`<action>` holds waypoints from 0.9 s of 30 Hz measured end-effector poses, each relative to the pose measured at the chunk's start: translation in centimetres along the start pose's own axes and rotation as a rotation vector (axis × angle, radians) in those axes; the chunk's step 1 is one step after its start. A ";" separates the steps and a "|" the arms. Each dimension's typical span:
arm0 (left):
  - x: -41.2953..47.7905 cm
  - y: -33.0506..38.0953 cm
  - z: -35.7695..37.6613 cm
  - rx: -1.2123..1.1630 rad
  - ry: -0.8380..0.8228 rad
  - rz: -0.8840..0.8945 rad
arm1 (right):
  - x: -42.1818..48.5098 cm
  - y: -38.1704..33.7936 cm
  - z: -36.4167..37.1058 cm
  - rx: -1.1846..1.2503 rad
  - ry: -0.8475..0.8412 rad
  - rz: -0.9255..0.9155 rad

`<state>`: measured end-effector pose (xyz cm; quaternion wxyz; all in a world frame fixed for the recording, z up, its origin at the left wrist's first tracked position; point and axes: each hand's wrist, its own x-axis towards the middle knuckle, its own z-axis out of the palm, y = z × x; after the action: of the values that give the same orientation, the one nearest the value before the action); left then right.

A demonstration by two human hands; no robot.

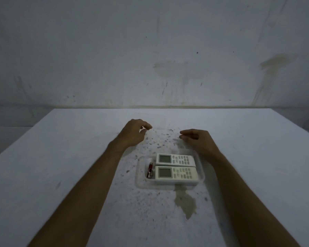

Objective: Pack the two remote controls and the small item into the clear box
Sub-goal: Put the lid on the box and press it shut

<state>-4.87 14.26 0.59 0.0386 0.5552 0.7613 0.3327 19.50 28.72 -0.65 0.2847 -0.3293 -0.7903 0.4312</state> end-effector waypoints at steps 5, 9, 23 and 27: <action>2.7 -1.0 1.3 0.117 0.046 -0.006 | 0.3 1.1 0.4 0.001 0.067 -0.007; 3.2 -0.8 2.3 0.182 0.061 0.001 | 0.7 1.5 0.4 -0.012 0.071 -0.013; 0.2 2.9 0.1 0.125 0.111 0.186 | 0.0 -1.1 -0.3 0.099 -0.060 0.012; -3.0 6.0 -1.2 0.129 0.171 0.353 | -1.5 -4.7 -0.1 0.278 -0.063 0.078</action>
<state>0.72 12.11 3.87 -0.1207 0.6510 0.6725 0.3307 19.16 25.69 3.21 0.2855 -0.3034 -0.7182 0.5574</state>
